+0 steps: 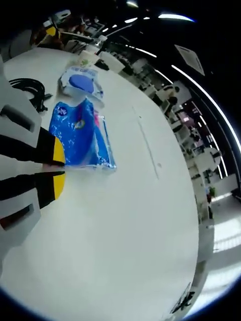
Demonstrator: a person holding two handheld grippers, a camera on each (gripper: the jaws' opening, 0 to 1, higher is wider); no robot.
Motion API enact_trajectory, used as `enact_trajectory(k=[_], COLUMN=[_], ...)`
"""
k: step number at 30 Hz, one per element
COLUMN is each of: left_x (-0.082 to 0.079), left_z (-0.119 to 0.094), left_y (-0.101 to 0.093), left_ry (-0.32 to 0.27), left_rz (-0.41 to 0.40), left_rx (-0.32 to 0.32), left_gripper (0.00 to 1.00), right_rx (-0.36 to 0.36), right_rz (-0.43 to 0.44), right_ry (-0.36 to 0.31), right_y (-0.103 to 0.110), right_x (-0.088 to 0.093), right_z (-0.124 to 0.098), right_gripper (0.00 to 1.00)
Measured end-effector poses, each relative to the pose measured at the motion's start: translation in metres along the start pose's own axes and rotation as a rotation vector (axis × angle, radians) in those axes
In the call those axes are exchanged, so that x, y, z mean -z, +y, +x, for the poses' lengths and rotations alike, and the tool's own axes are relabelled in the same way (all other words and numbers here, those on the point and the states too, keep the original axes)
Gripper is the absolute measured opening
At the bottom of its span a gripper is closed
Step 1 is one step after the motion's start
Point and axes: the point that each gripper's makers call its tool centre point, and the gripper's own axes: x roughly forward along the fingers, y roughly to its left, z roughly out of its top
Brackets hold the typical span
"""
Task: Arrange the tabletop items into an orderly group along one side of the table until the central work area is clear of visible clutter.
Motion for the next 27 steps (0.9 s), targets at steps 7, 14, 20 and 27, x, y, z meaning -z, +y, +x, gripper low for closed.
enact_trajectory(k=[7,14,20,27], left_x=[-0.011,-0.020,-0.026,-0.031], left_z=[-0.003,0.002,0.002,-0.002], left_y=[0.000,0.005,0.008,0.010], left_ry=[-0.008,-0.024,-0.038,-0.061], left_rz=[0.026,0.029,0.021,0.029], left_rx=[0.007,0.036,0.061,0.090], left_gripper=[0.39,0.42,0.44,0.44], right_rx=[-0.014,-0.060,-0.076,-0.092], right_rz=[-0.016,-0.119,-0.171,-0.152], right_ry=[-0.008,-0.029,-0.025,-0.068], right_y=[0.006,0.021,0.039,0.052], right_x=[0.000,-0.001,0.011,0.019], right_z=[-0.009,-0.026,-0.045,-0.061], right_gripper=[0.11,0.21,0.25,0.27])
